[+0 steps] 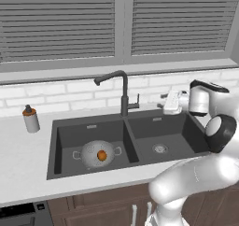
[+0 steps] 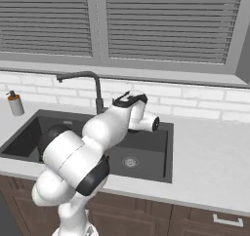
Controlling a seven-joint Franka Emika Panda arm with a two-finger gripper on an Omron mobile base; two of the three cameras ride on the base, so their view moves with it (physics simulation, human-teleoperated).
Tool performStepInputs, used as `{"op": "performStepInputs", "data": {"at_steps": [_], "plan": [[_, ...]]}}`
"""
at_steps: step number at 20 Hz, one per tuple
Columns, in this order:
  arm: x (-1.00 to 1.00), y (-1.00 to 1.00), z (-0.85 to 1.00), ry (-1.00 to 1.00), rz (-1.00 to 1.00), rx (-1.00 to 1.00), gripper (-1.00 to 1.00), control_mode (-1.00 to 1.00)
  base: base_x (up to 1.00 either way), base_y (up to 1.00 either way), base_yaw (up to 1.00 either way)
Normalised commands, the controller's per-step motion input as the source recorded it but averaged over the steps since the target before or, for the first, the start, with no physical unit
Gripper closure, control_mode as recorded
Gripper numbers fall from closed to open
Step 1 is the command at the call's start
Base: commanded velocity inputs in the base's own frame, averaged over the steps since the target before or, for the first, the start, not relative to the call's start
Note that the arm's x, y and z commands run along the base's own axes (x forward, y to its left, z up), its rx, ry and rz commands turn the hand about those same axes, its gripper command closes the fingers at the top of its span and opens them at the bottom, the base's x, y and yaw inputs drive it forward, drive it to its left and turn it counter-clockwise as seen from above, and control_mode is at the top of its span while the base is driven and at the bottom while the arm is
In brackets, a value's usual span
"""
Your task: Put the colander in the sink, put the peach in the colander, and turn on the sink faucet and pour water over the colander.
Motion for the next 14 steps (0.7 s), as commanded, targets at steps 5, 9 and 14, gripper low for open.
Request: {"op": "performStepInputs", "data": {"at_steps": [5, 9, 14], "plan": [[0.36, 0.12, -0.19, -0.01, 0.0, -0.1, -1.0, -1.0, 0.0, 0.0, 0.0], [0.31, 0.01, -0.31, 0.01, -0.05, -0.02, -1.0, -1.0, 0.0, 0.0, 0.0], [0.3, 0.04, -0.28, 0.0, -0.13, 0.0, -1.0, -1.0, 0.0, 0.0, 0.0]]}}
